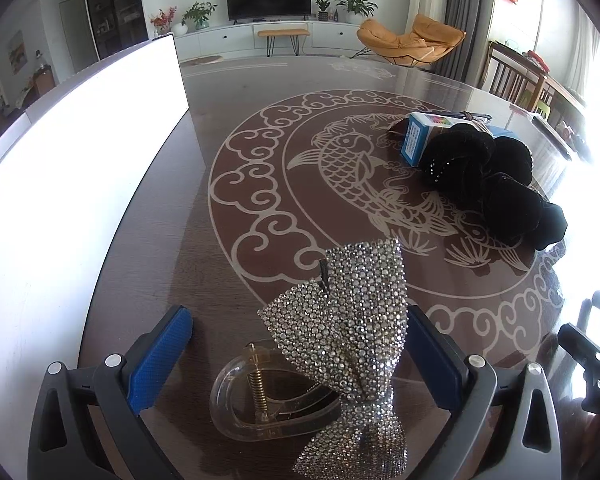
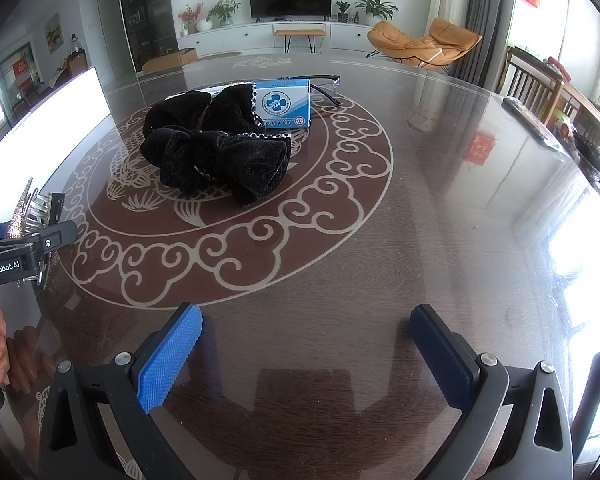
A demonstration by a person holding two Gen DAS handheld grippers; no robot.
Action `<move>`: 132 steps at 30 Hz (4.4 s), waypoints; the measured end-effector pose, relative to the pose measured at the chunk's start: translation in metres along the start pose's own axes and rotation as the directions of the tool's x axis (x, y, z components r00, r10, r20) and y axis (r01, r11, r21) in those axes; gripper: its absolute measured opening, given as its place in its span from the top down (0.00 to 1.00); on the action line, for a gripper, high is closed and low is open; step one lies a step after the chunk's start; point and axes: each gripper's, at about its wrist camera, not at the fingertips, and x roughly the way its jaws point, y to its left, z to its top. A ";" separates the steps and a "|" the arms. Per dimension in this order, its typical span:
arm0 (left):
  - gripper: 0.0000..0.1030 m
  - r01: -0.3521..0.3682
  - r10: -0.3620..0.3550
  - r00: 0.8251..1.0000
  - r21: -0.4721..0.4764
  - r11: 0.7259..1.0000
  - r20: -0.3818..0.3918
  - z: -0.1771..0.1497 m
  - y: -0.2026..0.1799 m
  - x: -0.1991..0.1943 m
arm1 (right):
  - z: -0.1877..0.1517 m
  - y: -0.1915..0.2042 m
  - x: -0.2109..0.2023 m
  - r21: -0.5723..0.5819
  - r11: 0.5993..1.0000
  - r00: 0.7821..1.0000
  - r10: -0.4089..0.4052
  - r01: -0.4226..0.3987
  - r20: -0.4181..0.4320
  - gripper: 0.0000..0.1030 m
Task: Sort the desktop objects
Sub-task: 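Lift the bow and clip with the left gripper while the right gripper grasps a black plush, then carry the bow and black plush over the white bin and open both grippers, then bring both grippers back over the table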
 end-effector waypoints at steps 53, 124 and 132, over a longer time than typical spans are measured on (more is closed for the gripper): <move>0.00 0.054 -0.049 0.996 0.068 0.996 -0.076 0.009 -0.002 0.005 | 0.047 0.043 0.006 -0.276 0.918 0.943 0.218 -0.285 -0.250 0.24; 0.03 0.166 -0.158 0.979 -0.052 0.985 0.127 -0.013 0.001 -0.138 | 0.031 0.019 0.016 -0.081 0.995 0.998 0.063 -0.064 -0.015 0.00; 0.03 0.041 -0.042 0.999 0.041 0.998 0.008 -0.025 -0.050 -0.037 | 0.038 0.018 0.022 -0.075 0.996 0.998 0.057 -0.058 -0.008 0.00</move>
